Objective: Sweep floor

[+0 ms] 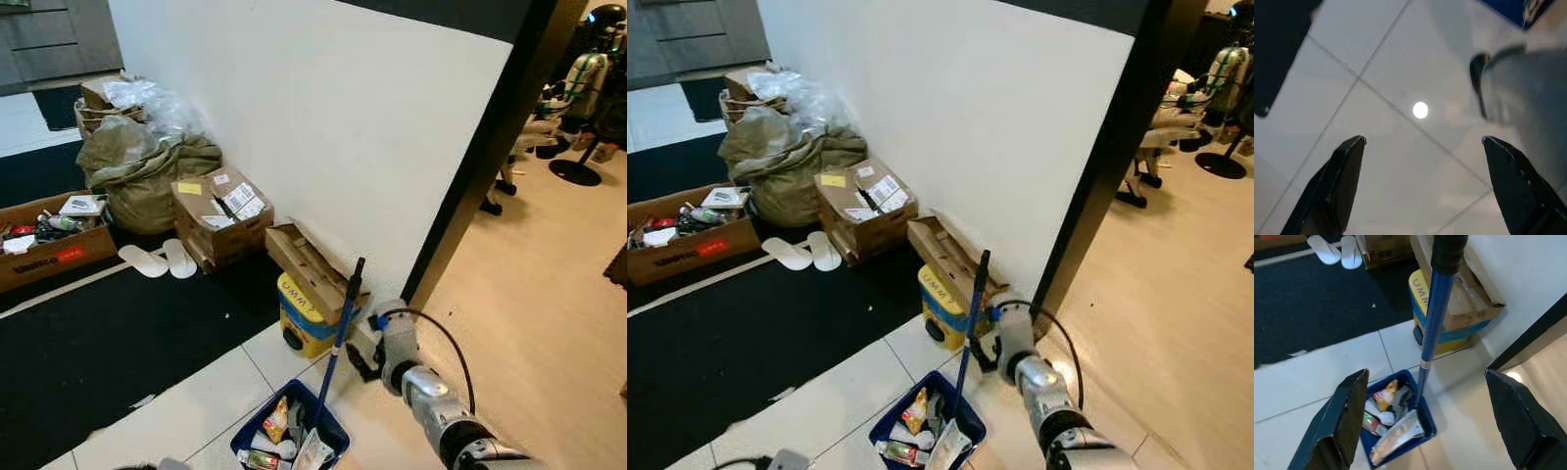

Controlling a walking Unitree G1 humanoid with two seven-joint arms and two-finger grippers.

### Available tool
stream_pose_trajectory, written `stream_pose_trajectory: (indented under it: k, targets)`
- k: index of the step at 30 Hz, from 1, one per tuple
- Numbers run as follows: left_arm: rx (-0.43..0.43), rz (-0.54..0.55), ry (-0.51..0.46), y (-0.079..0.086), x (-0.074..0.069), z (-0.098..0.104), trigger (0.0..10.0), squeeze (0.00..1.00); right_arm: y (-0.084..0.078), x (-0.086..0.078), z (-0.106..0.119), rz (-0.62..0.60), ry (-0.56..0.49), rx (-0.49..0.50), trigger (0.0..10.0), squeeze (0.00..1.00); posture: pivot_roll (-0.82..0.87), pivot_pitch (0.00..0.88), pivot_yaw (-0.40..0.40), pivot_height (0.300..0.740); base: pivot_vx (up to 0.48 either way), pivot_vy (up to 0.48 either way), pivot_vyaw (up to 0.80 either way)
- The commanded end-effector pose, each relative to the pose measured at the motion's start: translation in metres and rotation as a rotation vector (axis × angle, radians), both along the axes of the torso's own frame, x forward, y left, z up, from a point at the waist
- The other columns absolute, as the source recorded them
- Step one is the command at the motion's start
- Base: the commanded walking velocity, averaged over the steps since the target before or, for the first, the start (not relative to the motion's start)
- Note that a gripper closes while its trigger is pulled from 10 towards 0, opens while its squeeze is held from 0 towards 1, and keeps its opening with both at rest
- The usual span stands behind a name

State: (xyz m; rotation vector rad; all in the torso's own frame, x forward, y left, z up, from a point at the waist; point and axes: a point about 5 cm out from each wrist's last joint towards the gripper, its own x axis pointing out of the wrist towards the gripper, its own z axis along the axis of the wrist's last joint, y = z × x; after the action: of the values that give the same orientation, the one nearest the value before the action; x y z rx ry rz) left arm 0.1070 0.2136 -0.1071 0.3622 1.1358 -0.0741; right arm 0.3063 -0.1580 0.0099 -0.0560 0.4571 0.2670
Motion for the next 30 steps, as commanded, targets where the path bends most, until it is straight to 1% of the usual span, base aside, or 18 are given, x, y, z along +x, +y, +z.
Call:
stream_pose_trajectory:
  k: [1, 5, 6, 8, 9, 10, 13, 14, 17, 19, 22, 23, 24, 25, 27, 28, 29, 30]
  targets:
    - [-0.003, -0.028, 0.035, 0.000, -0.009, -0.002, 10.0, 0.00, -0.002, 0.006, 0.007, -0.044, -0.037, 0.034, 10.0, 0.00, 0.04, 0.022, -0.052, 0.740, 0.000, 0.000, 0.00]
    - [0.011, -0.033, 0.028, 0.006, -0.008, -0.001, 10.0, 0.00, -0.004, 0.015, 0.018, -0.071, -0.089, 0.068, 10.0, 0.00, 0.05, 0.035, -0.046, 0.740, 0.000, 0.000, 0.00]
    - [0.011, -0.033, 0.028, 0.006, -0.008, -0.001, 10.0, 0.00, -0.004, 0.015, 0.018, -0.071, -0.089, 0.068, 10.0, 0.00, 0.05, 0.035, -0.046, 0.740, 0.000, 0.000, 0.00]
    - [0.019, -0.037, 0.018, 0.010, -0.008, 0.000, 10.0, 0.00, -0.005, 0.022, 0.029, -0.086, -0.138, 0.128, 10.0, 0.00, 0.06, 0.059, -0.037, 0.740, 0.000, 0.000, 0.00]
    - [0.019, -0.037, 0.018, 0.010, -0.008, 0.000, 10.0, 0.00, -0.005, 0.022, 0.029, -0.086, -0.138, 0.128, 10.0, 0.00, 0.06, 0.059, -0.037, 0.740, 0.000, 0.000, 0.00]
    - [0.021, -0.038, 0.014, 0.011, -0.008, 0.001, 10.0, 0.00, -0.005, 0.025, 0.033, -0.088, -0.158, 0.150, 10.0, 0.00, 0.06, 0.059, -0.037, 0.740, 0.000, 0.000, 0.00]
    - [0.028, -0.040, -0.005, 0.015, -0.007, 0.002, 10.0, 0.00, -0.001, 0.033, 0.047, -0.068, -0.217, 0.221, 10.0, 0.00, 0.07, 0.095, -0.028, 0.740, 0.000, 0.000, 0.00]
    - [0.034, -0.032, -0.019, 0.018, -0.005, 0.003, 10.0, 0.00, 0.001, 0.036, 0.052, -0.055, -0.236, 0.225, 10.0, 0.00, 0.07, 0.110, -0.025, 0.740, 0.000, 0.000, 0.00]
    - [0.038, -0.027, -0.029, 0.019, -0.004, 0.004, 10.0, 0.00, 0.002, 0.038, 0.054, -0.046, -0.247, 0.224, 10.0, 0.00, 0.07, 0.110, -0.025, 0.740, 0.000, 0.000, 0.00]
    - [0.059, -0.018, -0.074, 0.029, 0.001, 0.009, 10.0, 0.00, 0.005, 0.042, 0.063, -0.025, -0.286, 0.220, 10.0, 0.00, 0.09, 0.161, -0.009, 0.740, 0.000, 0.000, 0.00]
    - [0.067, -0.017, -0.092, 0.034, 0.004, 0.012, 10.0, 0.00, 0.007, 0.044, 0.065, -0.020, -0.299, 0.223, 10.0, 0.00, 0.09, 0.161, -0.009, 0.740, 0.000, 0.000, 0.00]
    - [0.085, -0.021, -0.126, 0.041, 0.008, 0.016, 10.0, 0.00, 0.007, 0.045, 0.069, -0.021, -0.318, 0.223, 10.0, 0.00, 0.10, 0.201, 0.010, 0.740, 0.000, 0.000, 0.00]
    - [0.085, -0.021, -0.126, 0.041, 0.008, 0.016, 10.0, 0.00, 0.007, 0.045, 0.069, -0.021, -0.318, 0.223, 10.0, 0.00, 0.10, 0.201, 0.010, 0.740, 0.000, 0.000, 0.00]
    - [0.103, -0.027, -0.155, 0.047, 0.013, 0.020, 10.0, 0.00, 0.008, 0.046, 0.071, -0.022, -0.330, 0.224, 10.0, 0.00, 0.11, 0.211, 0.014, 0.740, 0.000, 0.000, 0.00]
    - [0.146, -0.033, -0.244, 0.062, 0.027, 0.032, 10.0, 0.00, 0.007, 0.049, 0.078, -0.028, -0.373, 0.221, 10.0, 0.00, 0.13, 0.245, 0.032, 0.740, 0.000, 0.000, 0.00]
    - [0.146, -0.033, -0.244, 0.062, 0.027, 0.032, 10.0, 0.00, 0.007, 0.049, 0.078, -0.028, -0.373, 0.221, 10.0, 0.00, 0.13, 0.245, 0.032, 0.740, 0.000, 0.000, 0.00]
    - [0.159, -0.035, -0.275, 0.066, 0.032, 0.036, 10.0, 0.00, 0.006, 0.050, 0.081, -0.029, -0.388, 0.224, 10.0, 0.00, 0.13, 0.245, 0.032, 0.740, 0.000, 0.000, 0.00]
    - [0.177, -0.032, -0.325, 0.071, 0.040, 0.043, 10.0, 0.00, 0.004, 0.054, 0.087, -0.040, -0.414, 0.228, 10.0, 0.00, 0.14, 0.261, 0.042, 0.740, 0.000, 0.000, 0.00]
